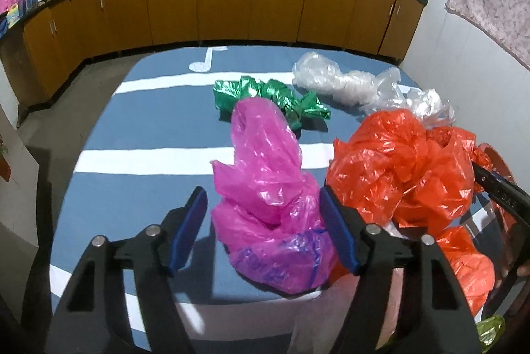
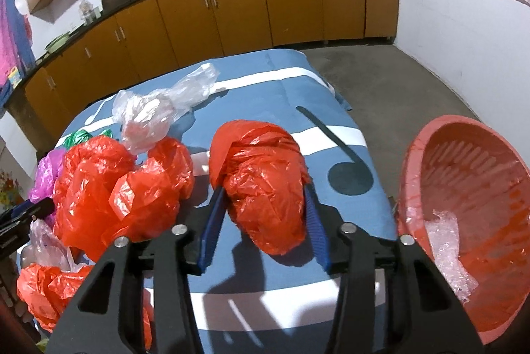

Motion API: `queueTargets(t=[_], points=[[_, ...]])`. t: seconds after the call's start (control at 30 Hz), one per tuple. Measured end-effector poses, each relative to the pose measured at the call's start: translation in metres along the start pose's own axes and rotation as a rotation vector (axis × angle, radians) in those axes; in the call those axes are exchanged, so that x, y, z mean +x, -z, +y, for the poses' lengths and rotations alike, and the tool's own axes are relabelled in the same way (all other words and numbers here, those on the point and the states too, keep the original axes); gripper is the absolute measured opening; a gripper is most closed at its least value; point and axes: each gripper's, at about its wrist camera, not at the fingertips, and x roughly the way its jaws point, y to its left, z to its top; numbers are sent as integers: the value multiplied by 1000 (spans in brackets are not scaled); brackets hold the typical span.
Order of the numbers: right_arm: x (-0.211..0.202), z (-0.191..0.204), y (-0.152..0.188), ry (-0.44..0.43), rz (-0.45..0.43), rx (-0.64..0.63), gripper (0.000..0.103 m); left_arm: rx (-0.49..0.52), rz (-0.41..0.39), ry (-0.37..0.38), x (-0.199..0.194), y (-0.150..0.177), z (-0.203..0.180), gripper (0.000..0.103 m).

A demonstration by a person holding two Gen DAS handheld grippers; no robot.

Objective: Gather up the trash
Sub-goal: 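Grasp the red bag with the right tool while the left grasps the pink bag, then carry the red and pink bags with both tools over the red basket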

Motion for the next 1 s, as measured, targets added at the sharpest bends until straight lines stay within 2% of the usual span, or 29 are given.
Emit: queueTargets(t=[0.23,0.5,0.73,1.0], points=[[-3,2,2,-14,2,-2,34,0,-5,8,-1,-1,-1,53],[-16,-3,10,-14,-4,15,31,-10,-28,-7,-11,2,8,40],[-34,-13,14,-9,-23,40,31,-33,-71,-23,-32,3,20,38],[-57,-17,20,-26,-50,56,31,-27,-139,-14,-64,-2,15,38]])
